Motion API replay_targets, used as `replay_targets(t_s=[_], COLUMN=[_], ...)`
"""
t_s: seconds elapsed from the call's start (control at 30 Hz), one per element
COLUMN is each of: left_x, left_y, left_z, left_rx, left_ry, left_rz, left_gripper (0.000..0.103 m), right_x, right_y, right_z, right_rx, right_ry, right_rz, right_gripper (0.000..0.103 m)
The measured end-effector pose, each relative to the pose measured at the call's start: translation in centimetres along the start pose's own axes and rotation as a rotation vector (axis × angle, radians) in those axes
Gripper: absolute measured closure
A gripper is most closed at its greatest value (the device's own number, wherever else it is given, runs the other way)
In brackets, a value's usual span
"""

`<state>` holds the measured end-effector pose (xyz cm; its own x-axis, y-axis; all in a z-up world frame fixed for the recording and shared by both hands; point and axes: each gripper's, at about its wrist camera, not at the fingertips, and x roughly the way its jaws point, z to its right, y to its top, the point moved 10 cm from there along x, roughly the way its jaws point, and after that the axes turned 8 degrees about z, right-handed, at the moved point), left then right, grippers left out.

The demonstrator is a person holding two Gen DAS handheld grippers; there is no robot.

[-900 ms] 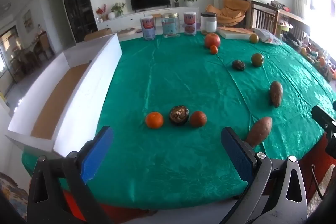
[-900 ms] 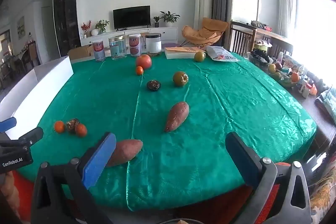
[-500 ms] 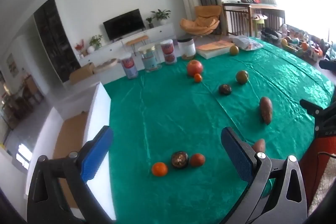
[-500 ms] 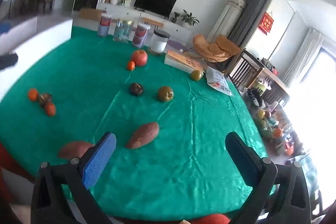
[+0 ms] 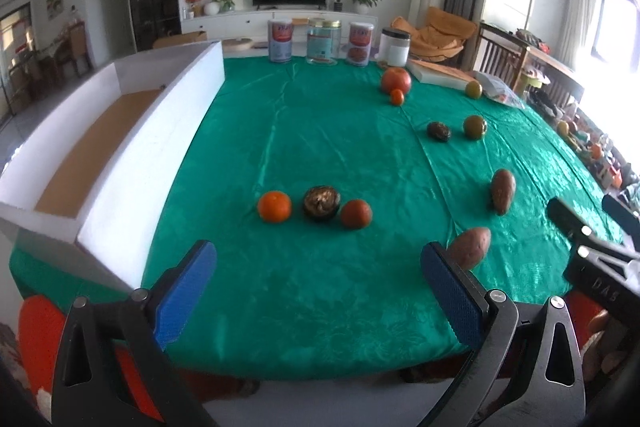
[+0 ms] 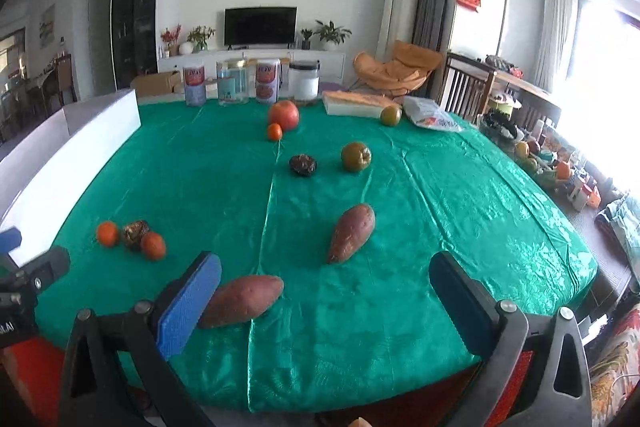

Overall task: Organize fruits
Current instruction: 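Move both tools over the table toward the fruits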

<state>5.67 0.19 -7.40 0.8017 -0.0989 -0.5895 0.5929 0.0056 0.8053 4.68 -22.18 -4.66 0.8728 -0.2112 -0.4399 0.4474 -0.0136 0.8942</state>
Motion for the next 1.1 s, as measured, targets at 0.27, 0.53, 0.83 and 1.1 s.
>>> replay_targets(t_s=[0.27, 0.53, 0.83, 1.1], left_x=[1.0, 0.9, 1.8, 2.9], left_y=[0.0, -0.7, -1.5, -2.2], left_z=[-2.1, -1.6, -3.0, -2.7], left_rx=[-0.042, -0.004, -0.014, 0.012], left_ry=[0.037, 0.011, 0.047, 0.072], left_rz=[0.011, 0.010, -0.013, -0.049], left_gripper=[0.001, 0.001, 0.001, 0.001], right_x=[-0.4, -0.5, 0.4, 6.5], right_y=[0.6, -0.4, -1.1, -3.1], right_z=[0.1, -1.4, -0.8, 9.6], right_rx=[0.031, 0.004, 0.031, 0.077], right_ry=[0.016, 0.059, 0.062, -0.084], right_rz=[0.057, 0.079, 0.050, -0.112], right_gripper=[0.000, 0.000, 0.000, 0.000])
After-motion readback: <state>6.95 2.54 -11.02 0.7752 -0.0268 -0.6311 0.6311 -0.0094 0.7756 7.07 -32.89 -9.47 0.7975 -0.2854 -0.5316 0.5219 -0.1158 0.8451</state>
